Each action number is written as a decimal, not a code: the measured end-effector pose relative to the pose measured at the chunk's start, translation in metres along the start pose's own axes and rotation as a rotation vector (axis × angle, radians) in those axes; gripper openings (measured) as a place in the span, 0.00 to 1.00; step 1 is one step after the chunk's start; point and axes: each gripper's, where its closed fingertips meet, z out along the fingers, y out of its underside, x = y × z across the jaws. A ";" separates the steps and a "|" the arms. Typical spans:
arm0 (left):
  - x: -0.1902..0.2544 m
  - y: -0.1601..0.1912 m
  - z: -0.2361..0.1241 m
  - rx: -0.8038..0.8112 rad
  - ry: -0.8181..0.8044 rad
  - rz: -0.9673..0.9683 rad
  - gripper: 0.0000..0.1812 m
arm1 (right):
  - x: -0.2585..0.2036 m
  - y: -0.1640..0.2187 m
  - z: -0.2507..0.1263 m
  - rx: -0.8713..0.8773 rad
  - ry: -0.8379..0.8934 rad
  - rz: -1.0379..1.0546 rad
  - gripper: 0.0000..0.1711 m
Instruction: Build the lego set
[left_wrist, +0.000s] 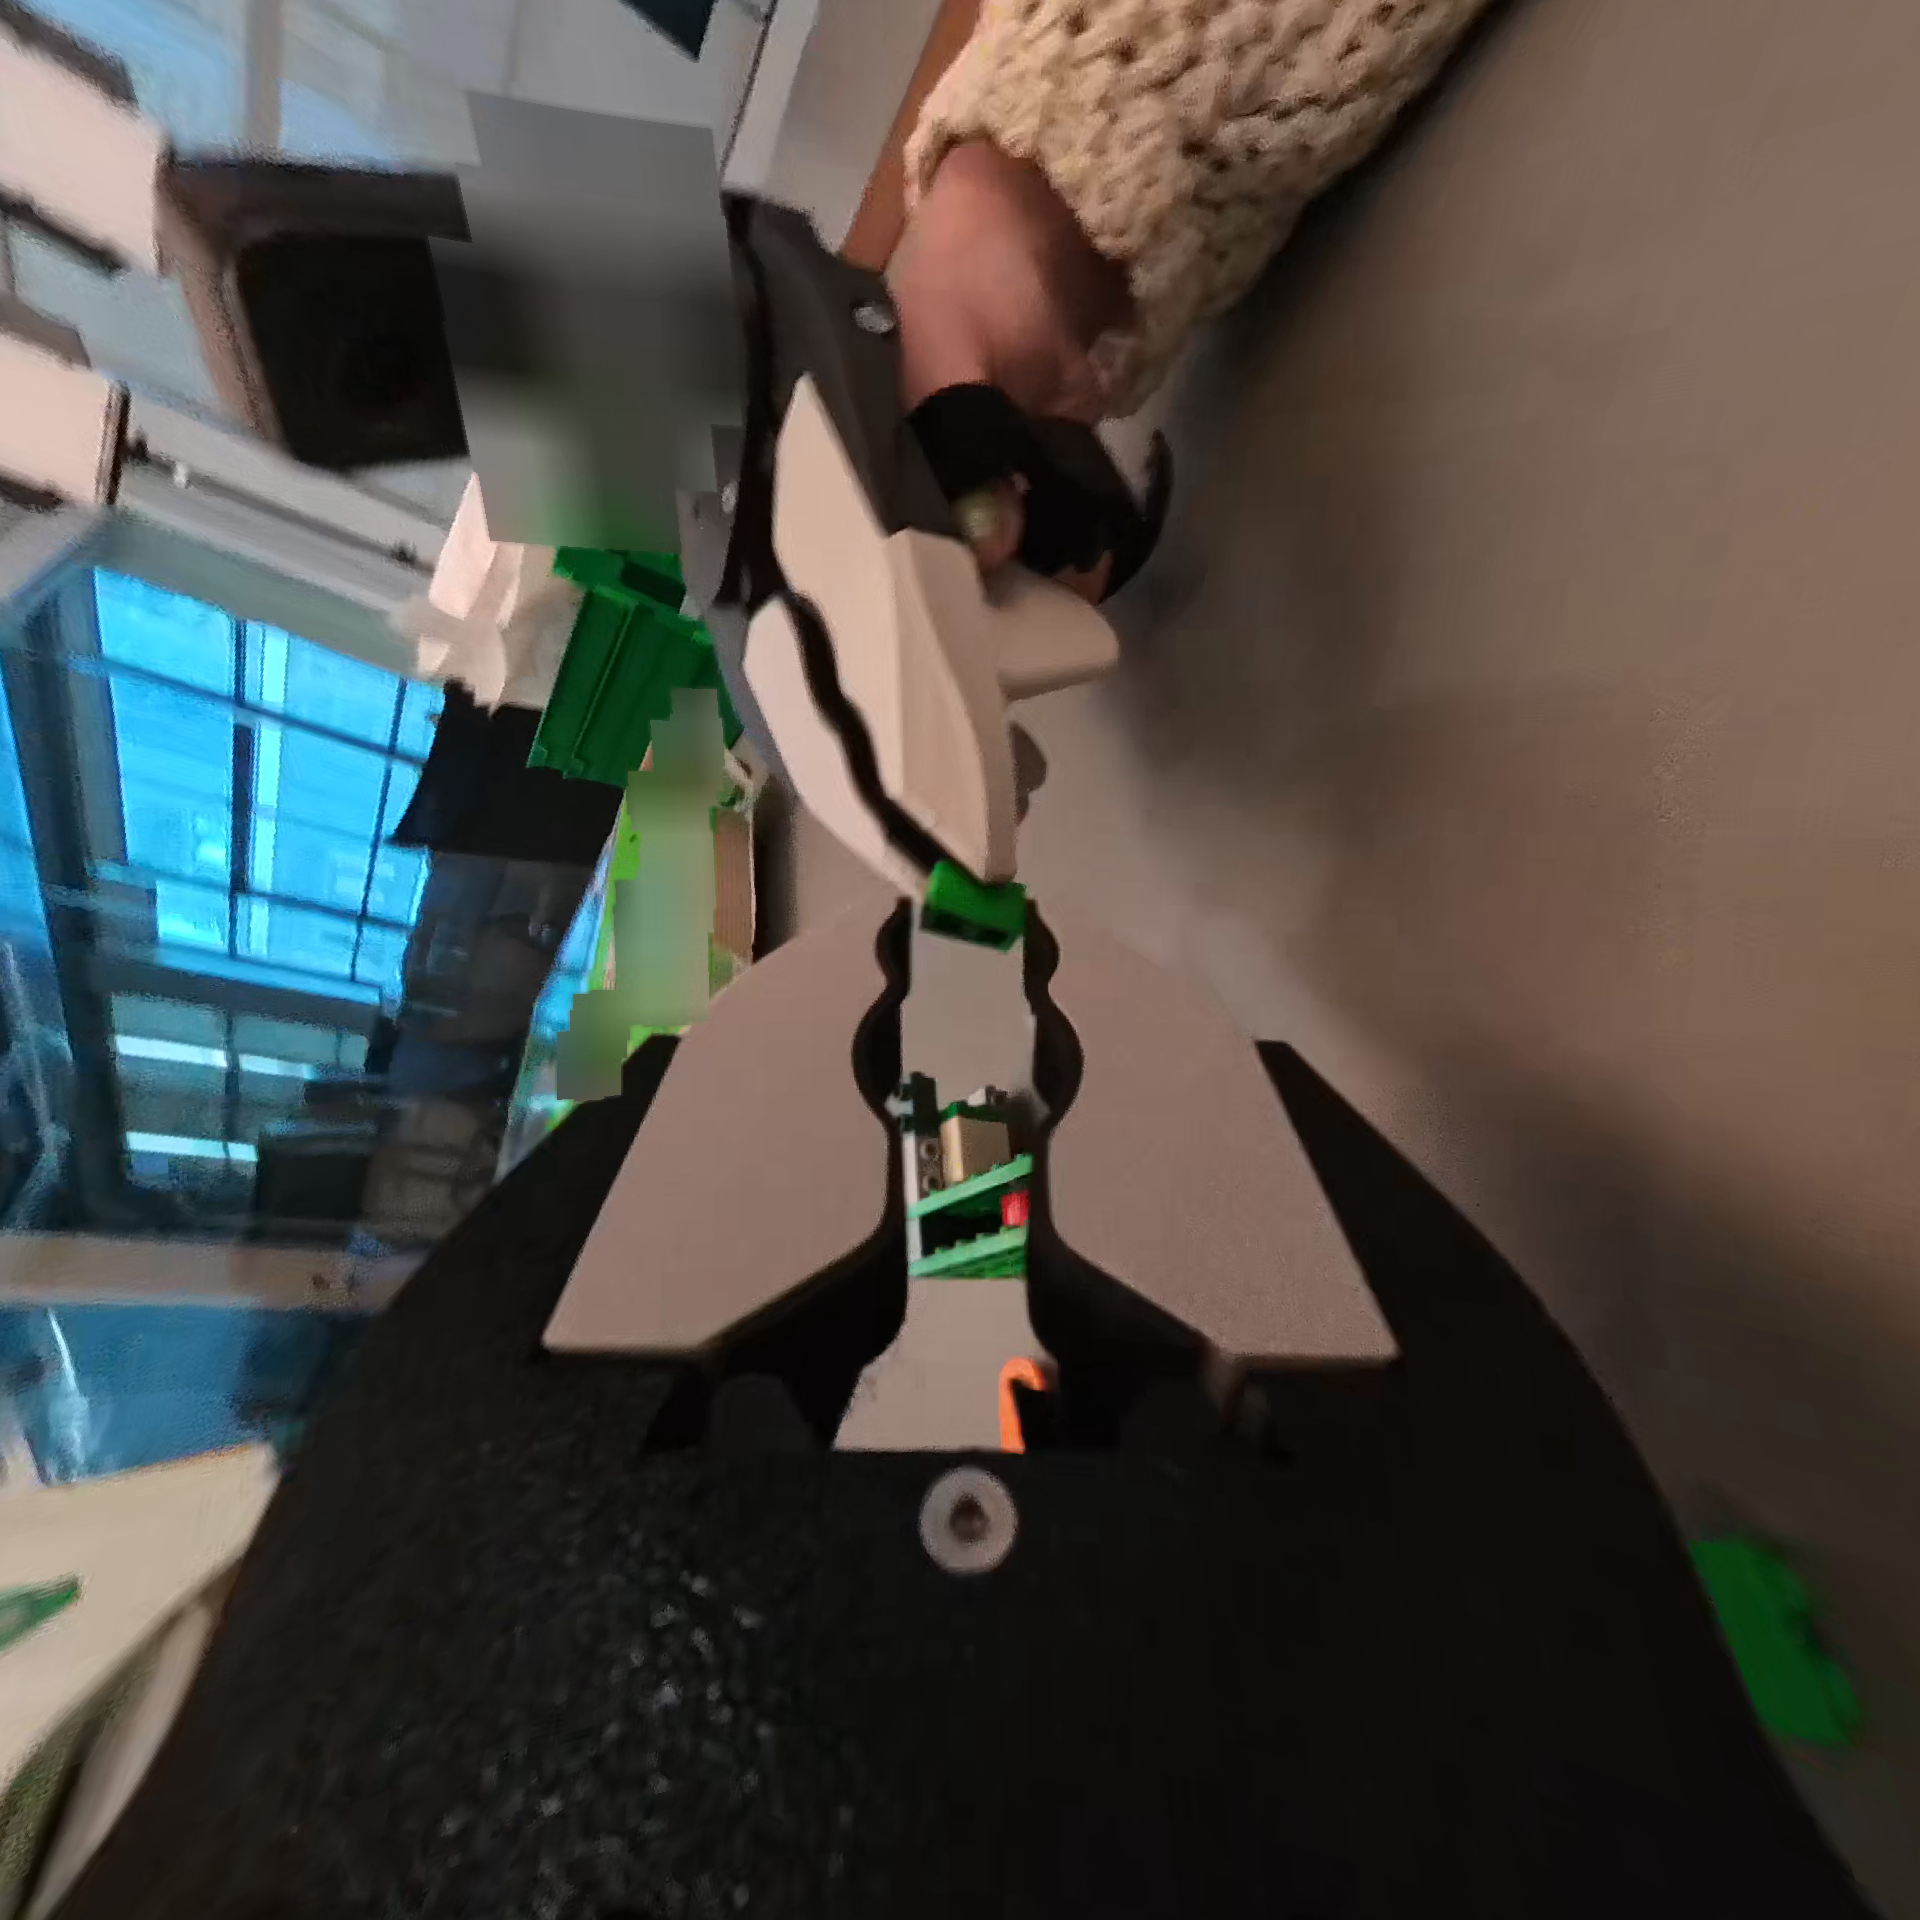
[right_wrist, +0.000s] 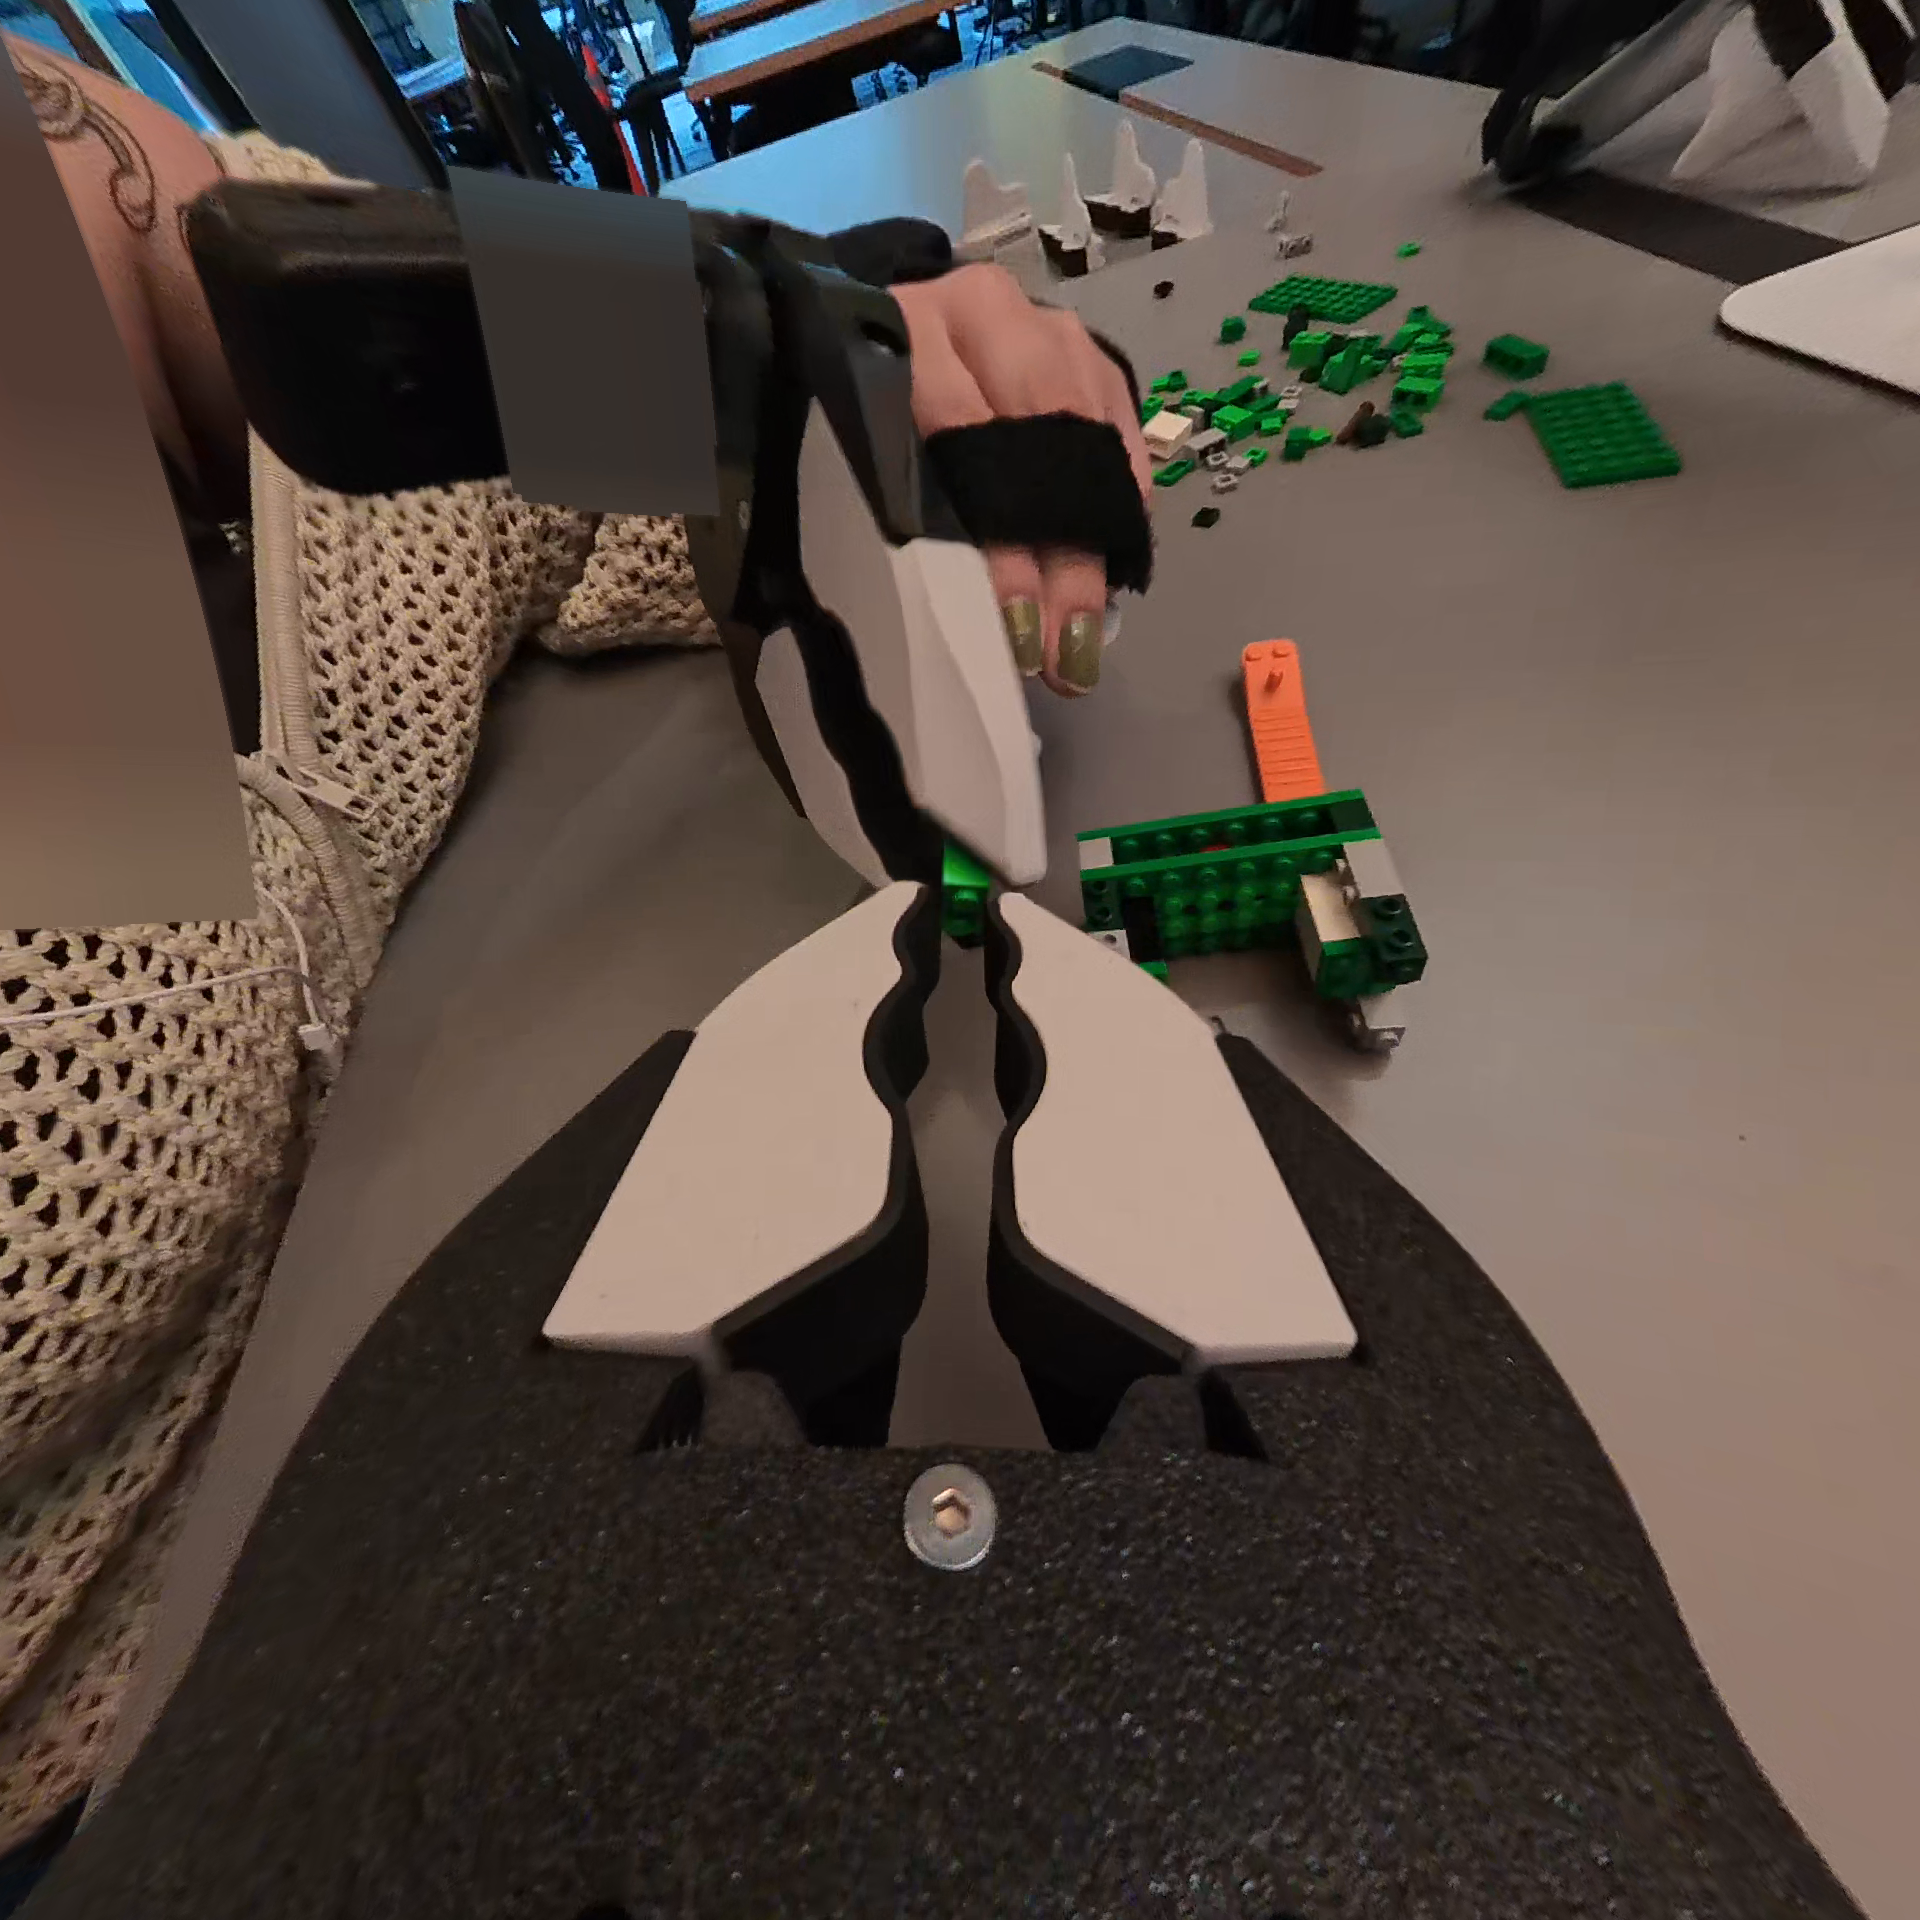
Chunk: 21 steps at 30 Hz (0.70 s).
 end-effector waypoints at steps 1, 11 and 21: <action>-0.004 0.006 0.001 -0.026 -0.017 -0.038 0.20 | 0.003 0.001 -0.003 -0.012 0.019 -0.017 0.04; 0.003 0.065 0.001 -0.212 0.252 -0.597 0.58 | 0.034 0.052 -0.003 -0.318 0.188 -0.174 0.04; 0.018 0.076 0.013 -0.262 0.326 -0.636 0.48 | 0.036 0.055 0.001 -0.340 0.185 -0.156 0.04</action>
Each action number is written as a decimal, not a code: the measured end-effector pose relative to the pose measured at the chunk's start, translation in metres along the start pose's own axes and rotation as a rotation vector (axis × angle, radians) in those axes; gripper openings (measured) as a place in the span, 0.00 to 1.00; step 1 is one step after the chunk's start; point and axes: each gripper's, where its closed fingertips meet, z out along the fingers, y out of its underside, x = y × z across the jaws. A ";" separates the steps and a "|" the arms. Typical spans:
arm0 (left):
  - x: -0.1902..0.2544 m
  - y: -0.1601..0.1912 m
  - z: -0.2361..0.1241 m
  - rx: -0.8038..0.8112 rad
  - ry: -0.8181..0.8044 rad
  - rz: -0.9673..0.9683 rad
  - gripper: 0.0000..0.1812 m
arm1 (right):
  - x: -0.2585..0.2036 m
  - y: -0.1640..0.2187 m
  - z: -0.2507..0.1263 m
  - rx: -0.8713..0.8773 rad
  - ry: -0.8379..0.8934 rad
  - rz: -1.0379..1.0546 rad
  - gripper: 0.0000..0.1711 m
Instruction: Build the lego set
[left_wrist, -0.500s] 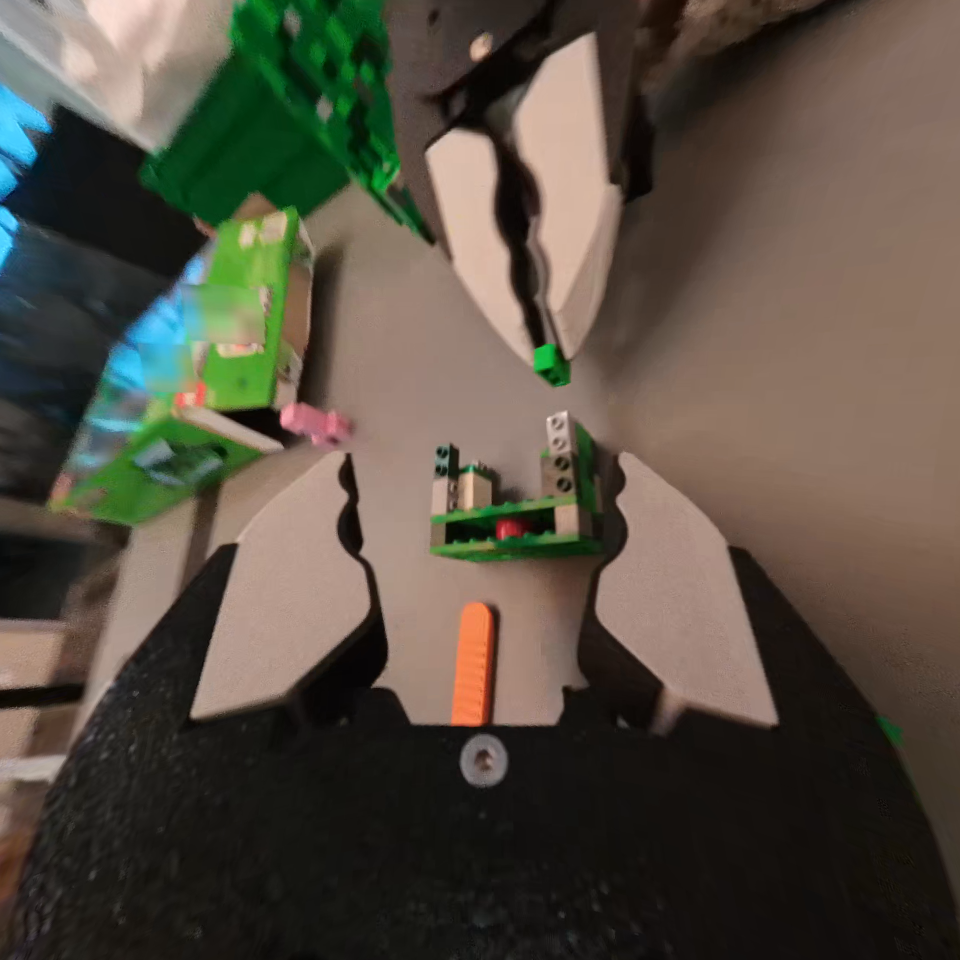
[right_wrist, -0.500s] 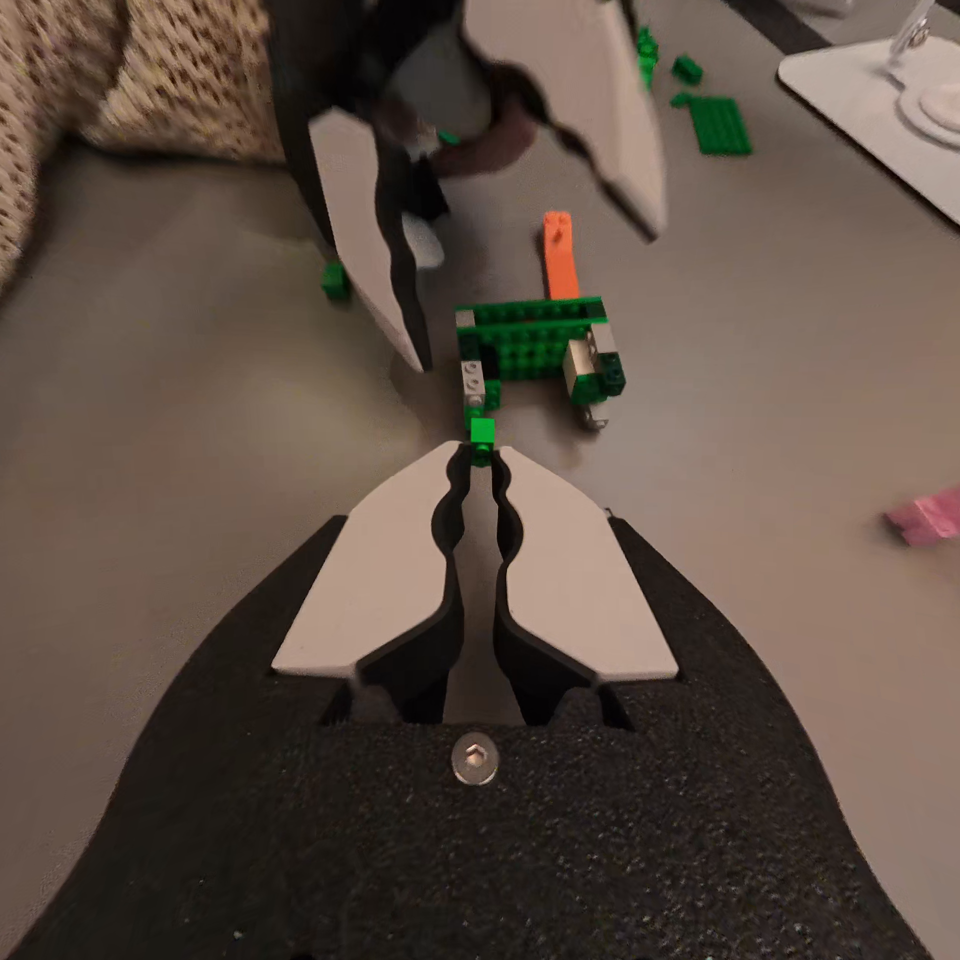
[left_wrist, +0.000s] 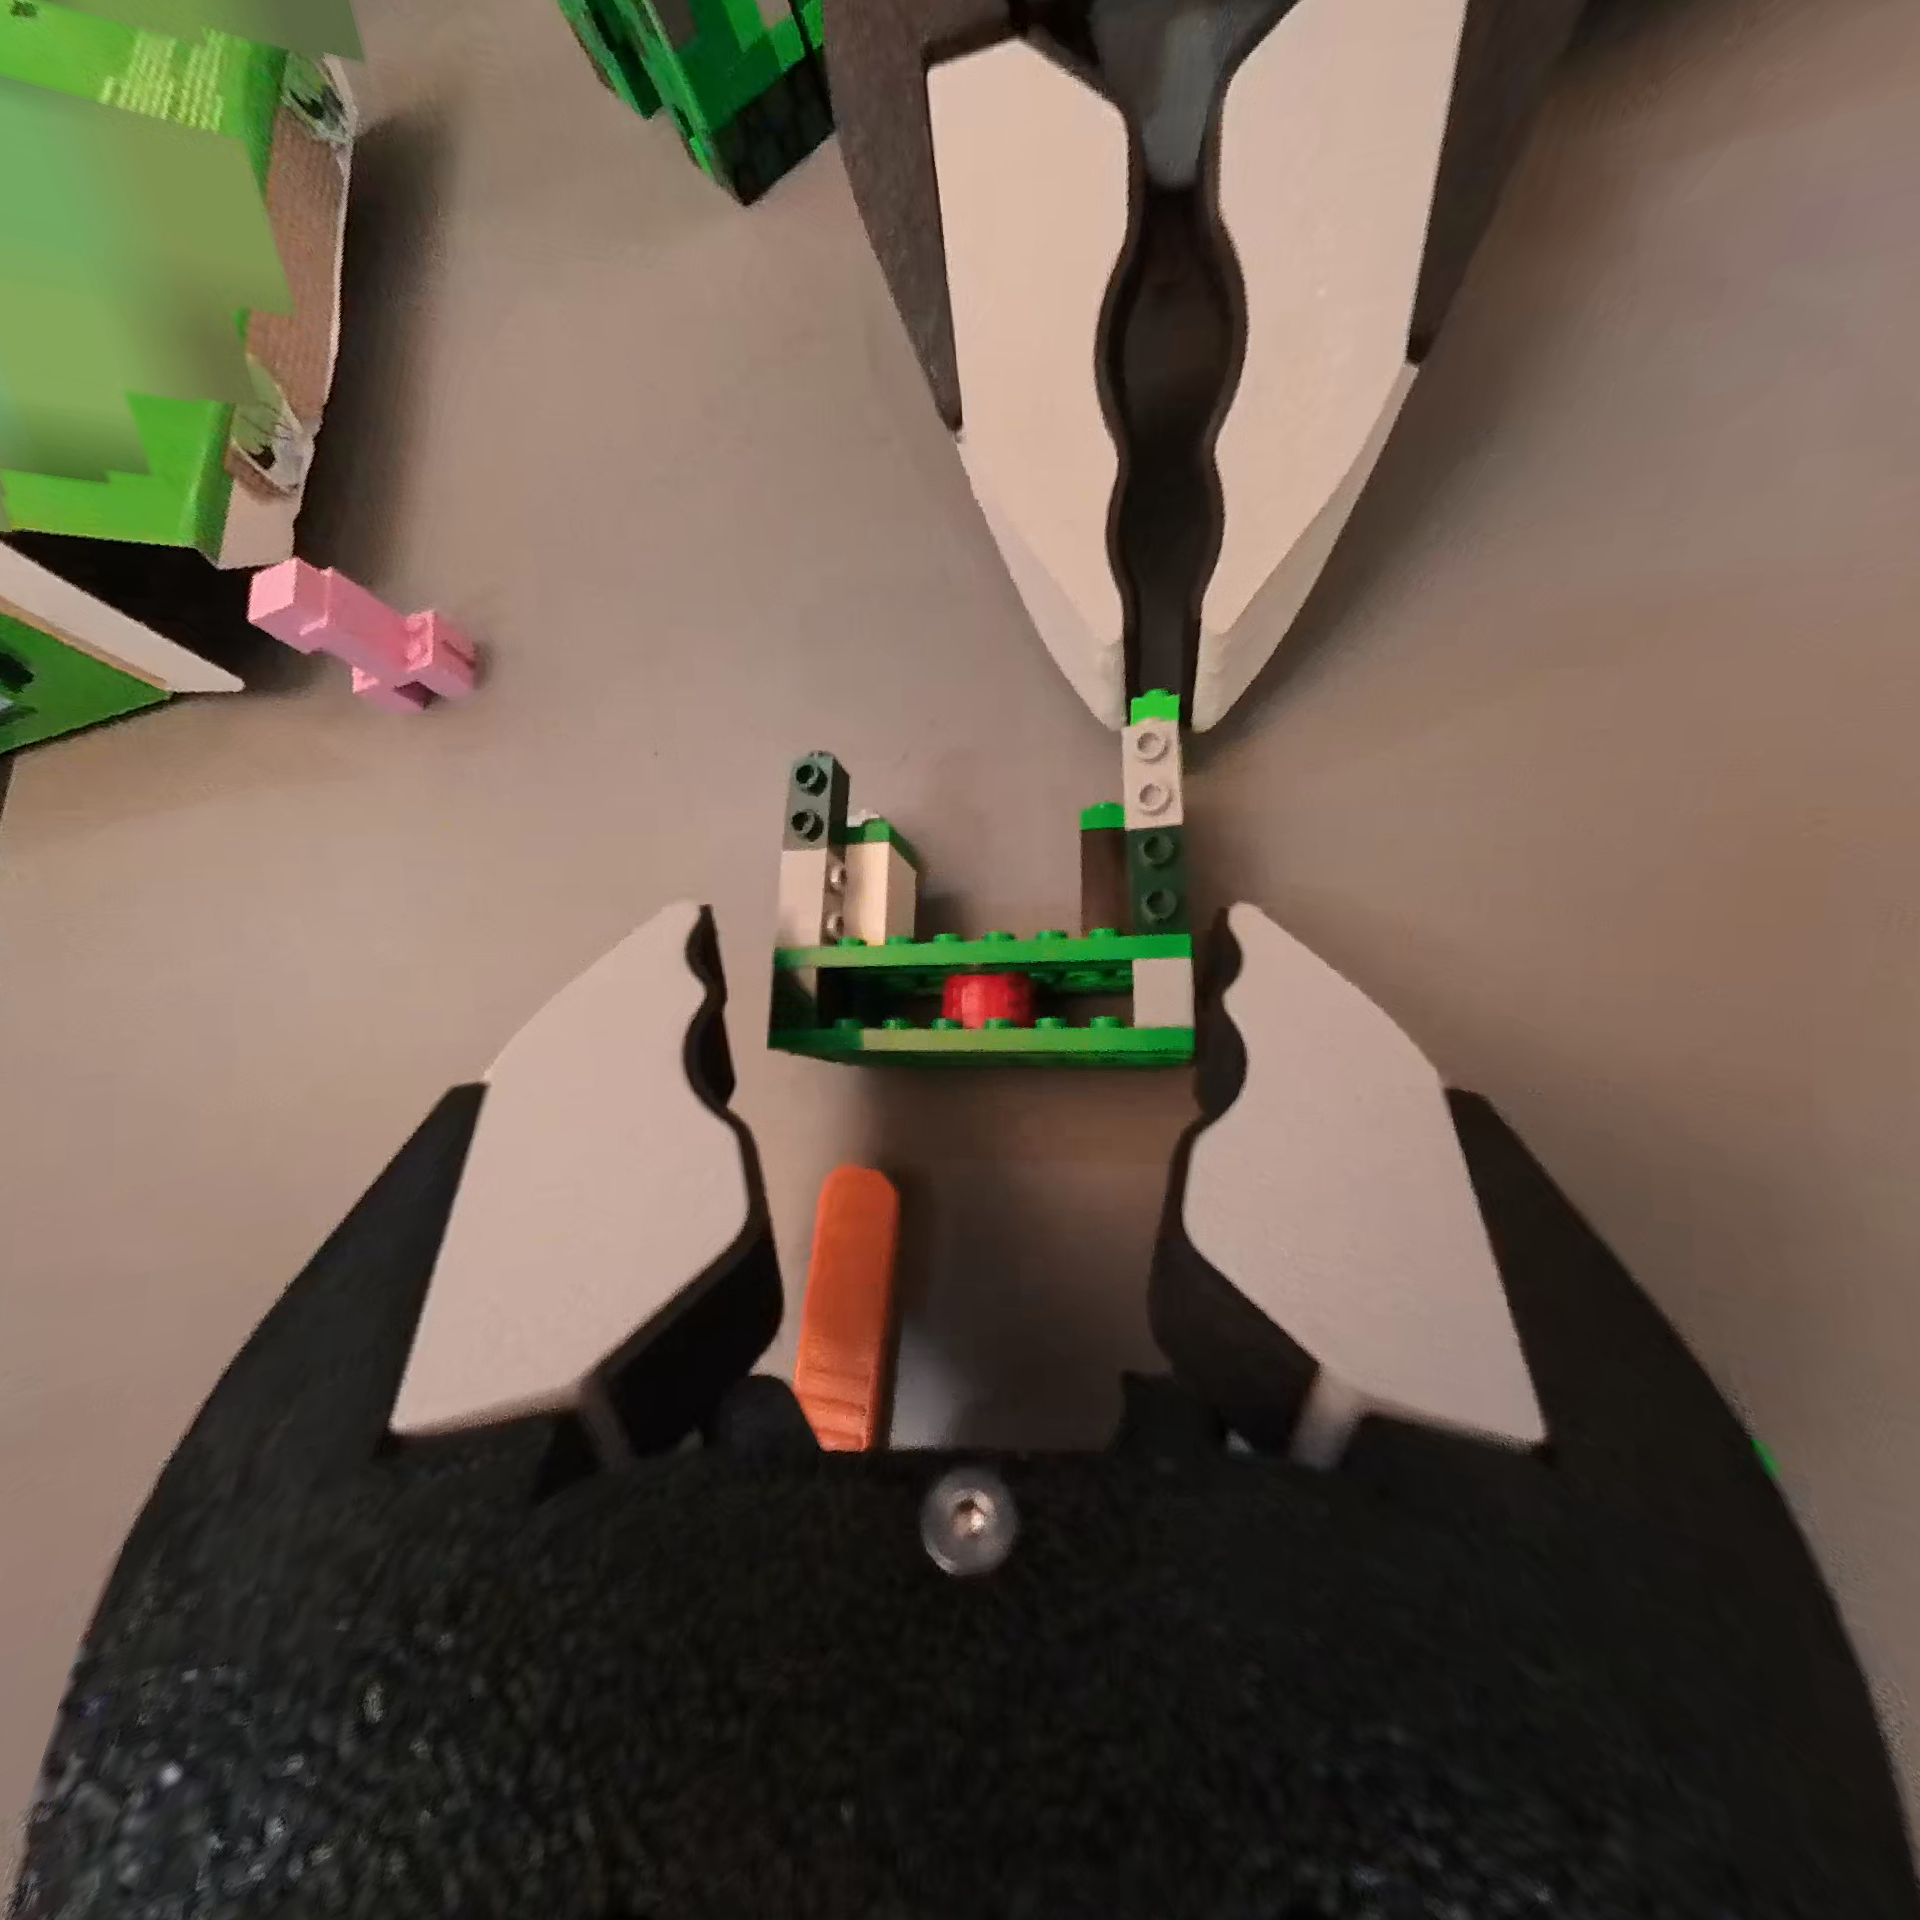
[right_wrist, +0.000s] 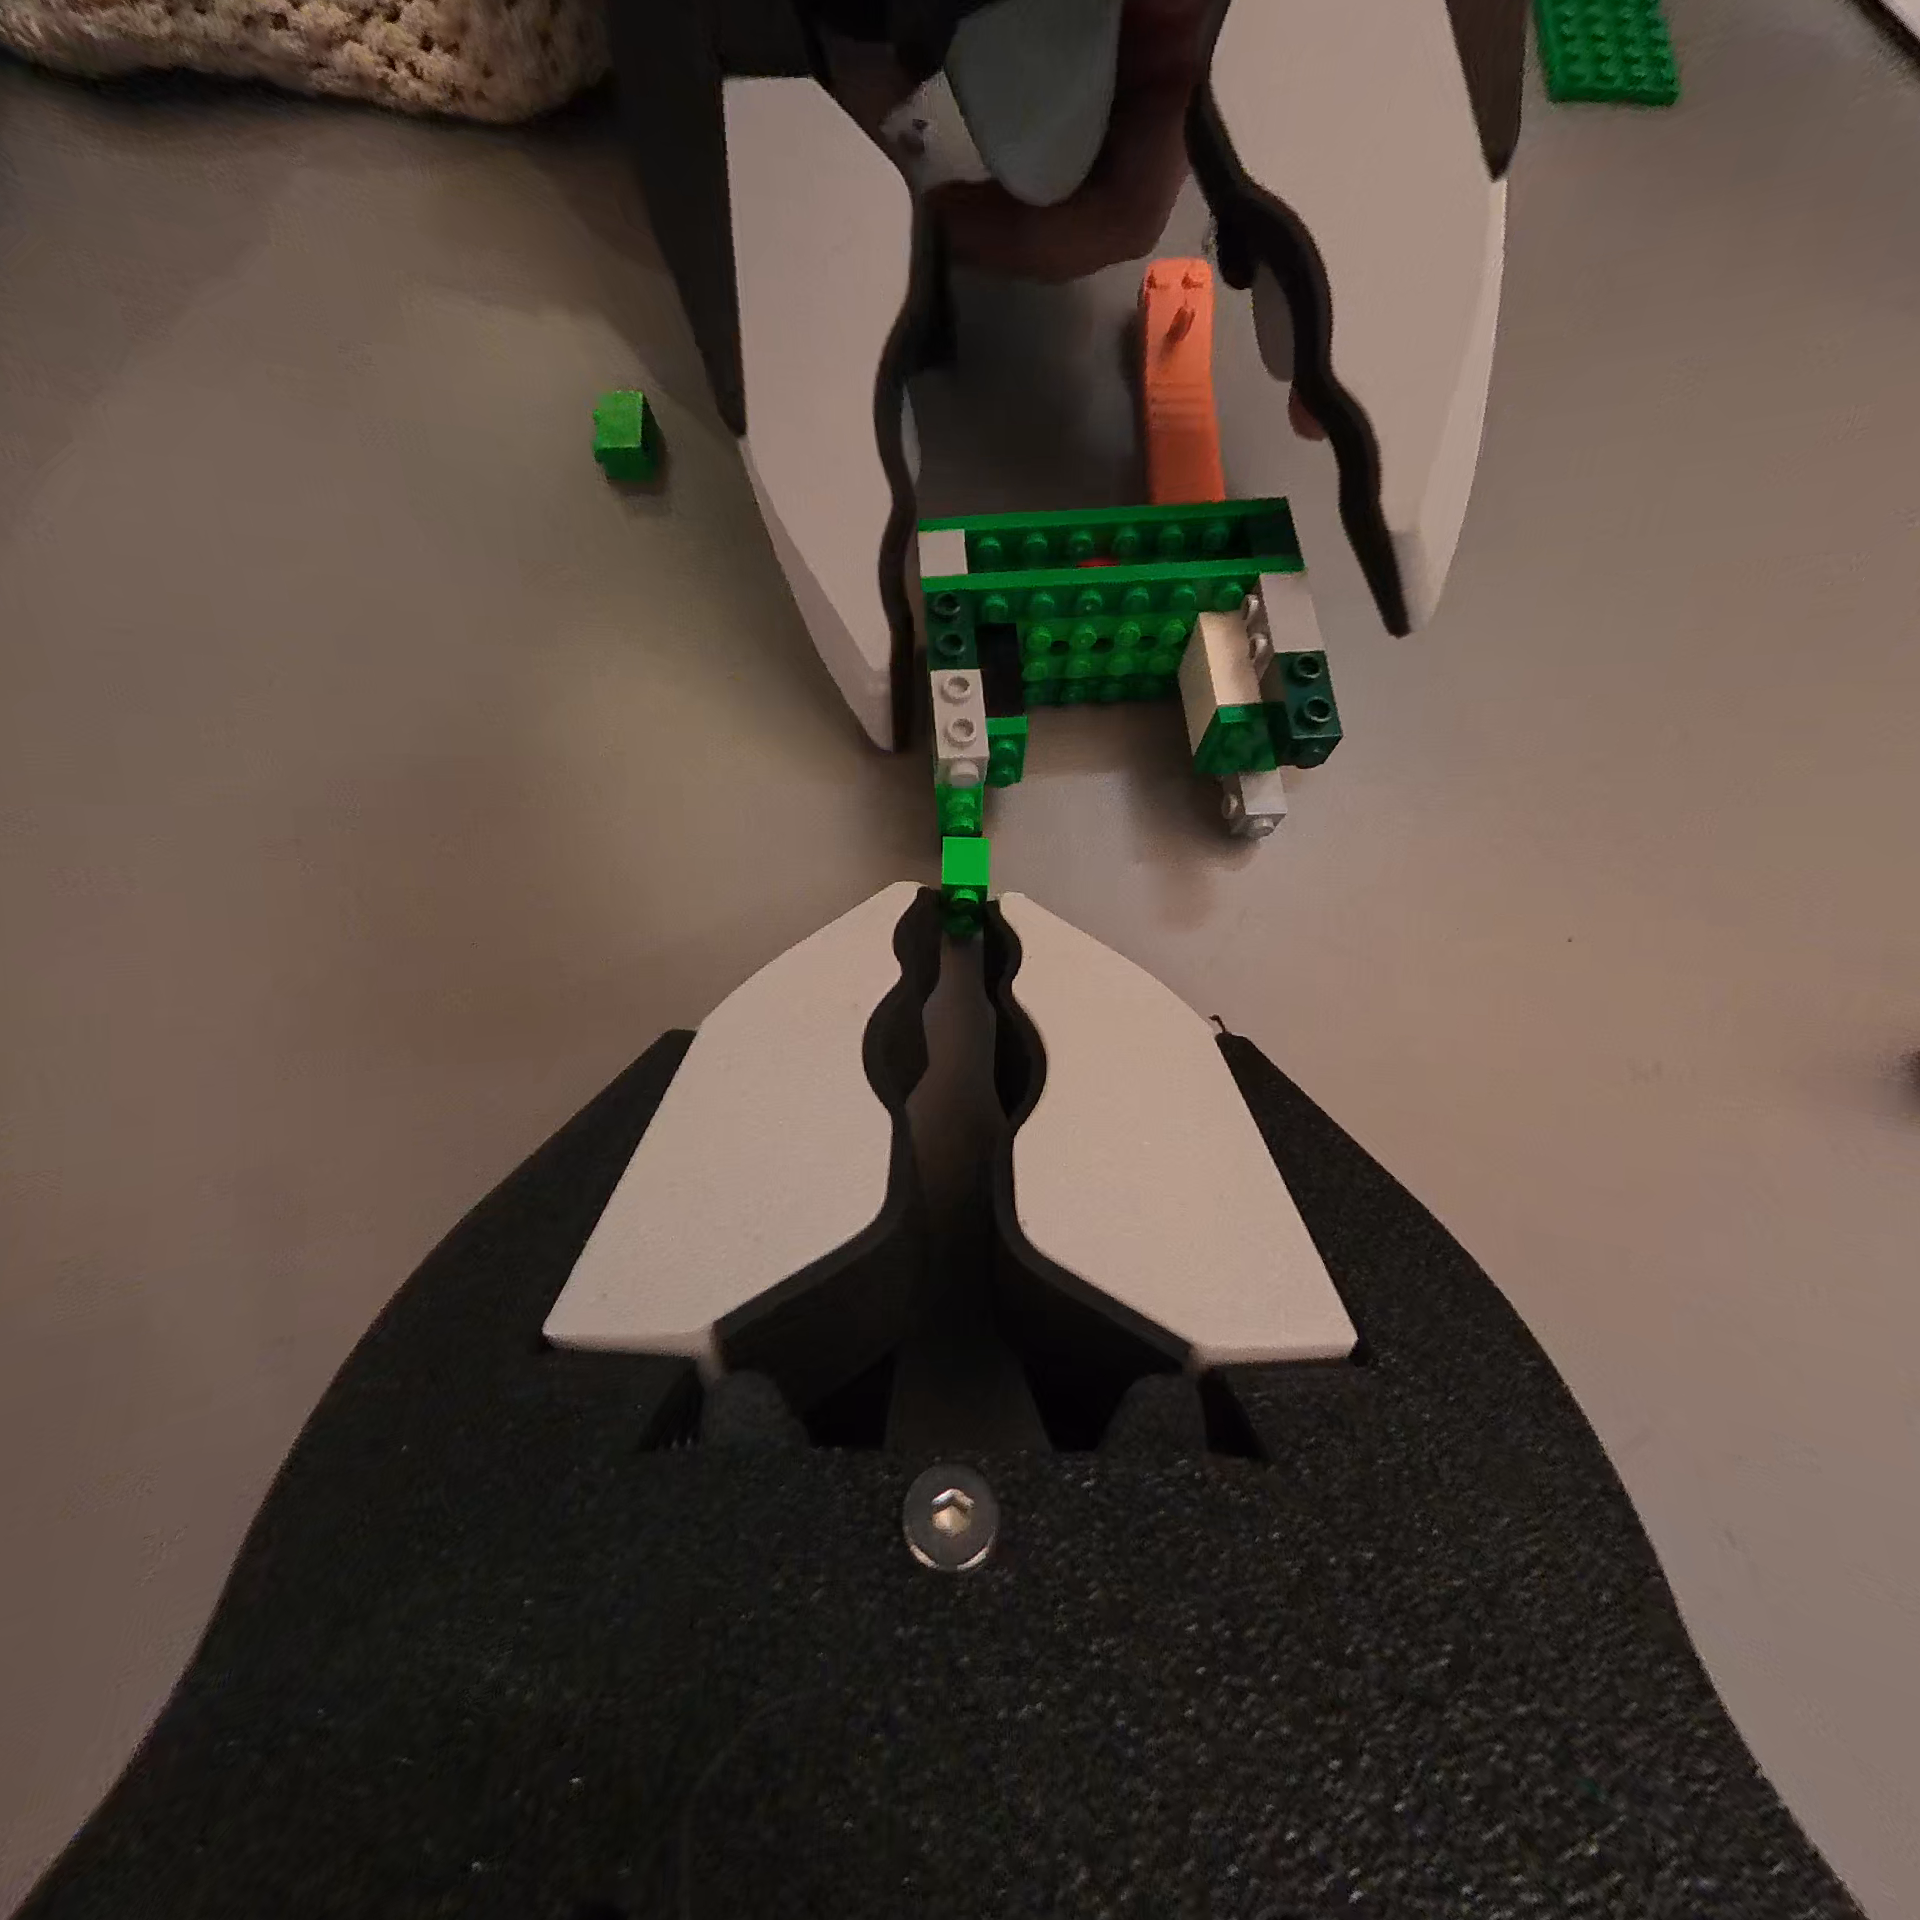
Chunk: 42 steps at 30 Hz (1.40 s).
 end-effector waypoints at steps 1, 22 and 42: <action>0.001 0.000 0.001 -0.003 0.012 0.000 0.45 | 0.000 0.000 0.000 -0.002 -0.001 0.002 0.04; 0.002 0.002 0.001 -0.003 0.020 -0.025 0.43 | -0.002 -0.005 -0.005 0.022 0.027 0.005 0.05; 0.002 0.003 0.001 -0.135 0.079 0.023 0.43 | -0.002 -0.004 0.000 0.013 0.016 0.019 0.05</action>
